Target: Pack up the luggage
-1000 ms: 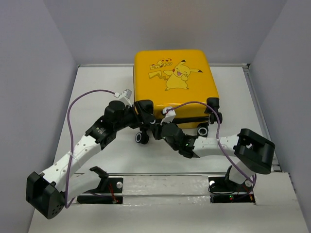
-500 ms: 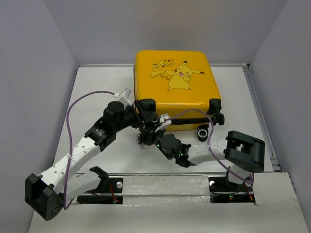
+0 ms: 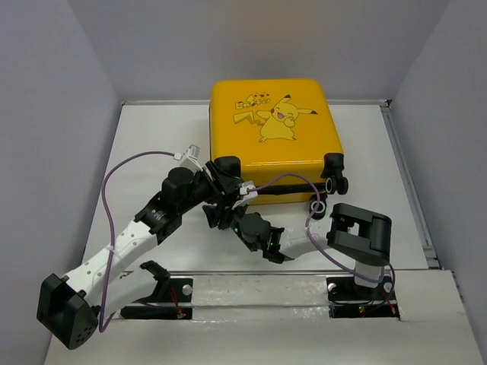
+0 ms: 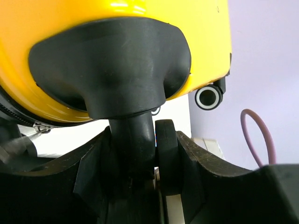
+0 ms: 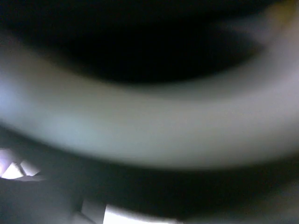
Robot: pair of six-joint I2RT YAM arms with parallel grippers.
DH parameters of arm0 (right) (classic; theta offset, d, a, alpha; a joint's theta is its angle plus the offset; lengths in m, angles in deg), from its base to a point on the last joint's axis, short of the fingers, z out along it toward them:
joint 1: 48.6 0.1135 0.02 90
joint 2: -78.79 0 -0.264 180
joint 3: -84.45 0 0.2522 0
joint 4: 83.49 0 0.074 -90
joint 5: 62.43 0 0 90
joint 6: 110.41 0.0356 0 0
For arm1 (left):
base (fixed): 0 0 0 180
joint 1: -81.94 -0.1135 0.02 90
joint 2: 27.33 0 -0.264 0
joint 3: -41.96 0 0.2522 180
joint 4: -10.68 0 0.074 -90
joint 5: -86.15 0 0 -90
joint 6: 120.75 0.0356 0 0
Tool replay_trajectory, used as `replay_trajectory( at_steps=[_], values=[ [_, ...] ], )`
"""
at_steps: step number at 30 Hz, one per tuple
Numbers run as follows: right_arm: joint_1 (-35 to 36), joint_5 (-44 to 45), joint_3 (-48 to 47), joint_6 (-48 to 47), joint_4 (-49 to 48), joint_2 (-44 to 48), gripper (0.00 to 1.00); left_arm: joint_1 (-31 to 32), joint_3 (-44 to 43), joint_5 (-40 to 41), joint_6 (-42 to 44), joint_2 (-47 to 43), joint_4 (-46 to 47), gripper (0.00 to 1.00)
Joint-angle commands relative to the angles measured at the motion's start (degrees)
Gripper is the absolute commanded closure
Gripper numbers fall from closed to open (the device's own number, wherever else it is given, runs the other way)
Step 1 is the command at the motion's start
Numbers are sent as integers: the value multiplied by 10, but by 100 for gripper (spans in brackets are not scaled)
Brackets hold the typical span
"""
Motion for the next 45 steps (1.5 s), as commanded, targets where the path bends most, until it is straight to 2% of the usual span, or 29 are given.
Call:
replay_trajectory(
  at_steps=[1,3,6,7,8,9,10,11,15,16,22,27,31,34,36,40,45],
  values=[
    [52,-95,28,9,-10,56,27,27,-26,-25,20,-63,275,92],
    [52,-82,59,31,57,99,21,27,-17,-25,36,-65,266,91],
    [52,-118,91,40,230,194,11,27,-9,-32,49,-53,252,86],
    [52,-123,92,50,329,243,5,27,-8,-44,51,-43,252,84],
    [52,-120,94,57,372,243,3,27,-7,-50,54,-38,252,79],
    [52,-110,97,62,414,293,2,28,-5,-55,60,-33,252,75],
    [52,-99,103,69,481,318,2,27,-3,-60,59,-26,252,64],
    [52,-85,107,74,504,369,2,27,3,-60,58,-25,252,55],
    [42,-52,88,57,609,438,0,27,7,-60,52,-23,259,49],
    [31,-47,81,46,625,456,0,27,7,-61,50,-24,260,43],
    [-23,-39,28,-39,600,458,0,27,6,-58,46,-32,265,25],
    [-28,-53,40,-97,438,442,0,27,7,-65,36,-27,266,12],
    [-34,-59,37,-135,333,398,0,27,8,-68,34,-24,266,8],
    [-34,-53,29,-150,295,362,0,27,8,-68,30,-27,266,5],
    [-51,-54,30,-148,257,342,0,28,10,-67,29,-29,266,3],
    [-69,-56,32,-128,245,320,0,28,11,-70,22,-30,266,2],
    [-89,-72,57,-111,160,300,2,27,19,-69,19,-36,266,2]
  ],
)
